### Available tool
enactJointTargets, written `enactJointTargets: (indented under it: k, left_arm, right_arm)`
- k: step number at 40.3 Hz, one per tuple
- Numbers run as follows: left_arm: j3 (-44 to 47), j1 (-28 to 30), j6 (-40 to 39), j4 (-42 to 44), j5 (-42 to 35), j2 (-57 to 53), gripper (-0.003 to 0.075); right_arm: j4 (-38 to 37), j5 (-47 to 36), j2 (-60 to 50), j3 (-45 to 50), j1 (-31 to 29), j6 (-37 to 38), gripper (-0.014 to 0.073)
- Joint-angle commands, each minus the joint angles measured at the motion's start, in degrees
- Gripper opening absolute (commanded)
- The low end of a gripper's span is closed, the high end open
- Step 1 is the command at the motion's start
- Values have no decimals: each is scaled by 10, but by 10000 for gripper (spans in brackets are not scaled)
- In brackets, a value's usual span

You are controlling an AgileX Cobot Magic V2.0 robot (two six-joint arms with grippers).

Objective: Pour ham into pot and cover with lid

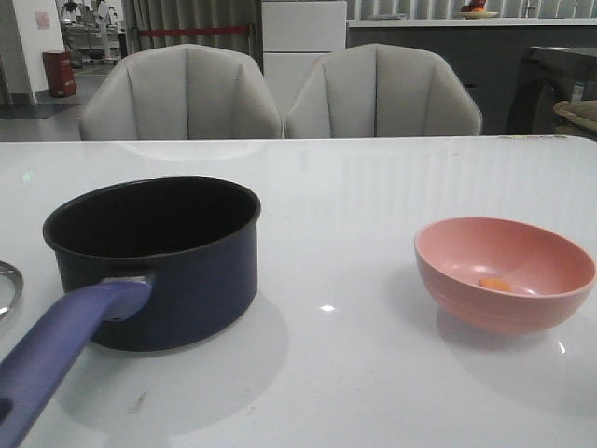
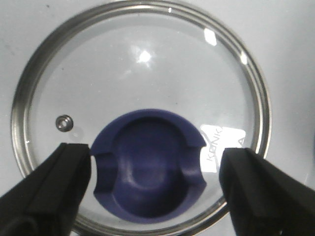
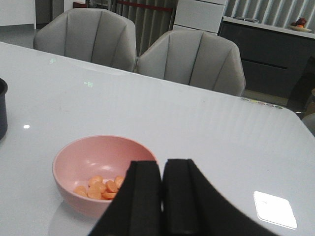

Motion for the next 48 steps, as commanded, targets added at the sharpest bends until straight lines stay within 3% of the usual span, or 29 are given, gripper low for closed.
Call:
enactJointTargets:
  k: [1,19,27,36,48]
  left_arm:
    - [-13,-4,3,-13,-3,-66,497]
    - [102,-9,3,-33,-147,-359,394]
    - [177,-89,3,-27,-239,-491,386]
    - [252,-188,3,-26,-263,-629,386]
    - [376,-215,3,-25,-322,-803,386]
  right_arm:
    - [1,-47,-11,6,-3,-2,150]
    - [1,-47,-11,6,-3,-2,150]
    - [1,-47,-11,6,-3,-2,150]
    - [1,-48,-11,6,-3,-2,150]
    - [1,-51,-11,6,-3,-2,150]
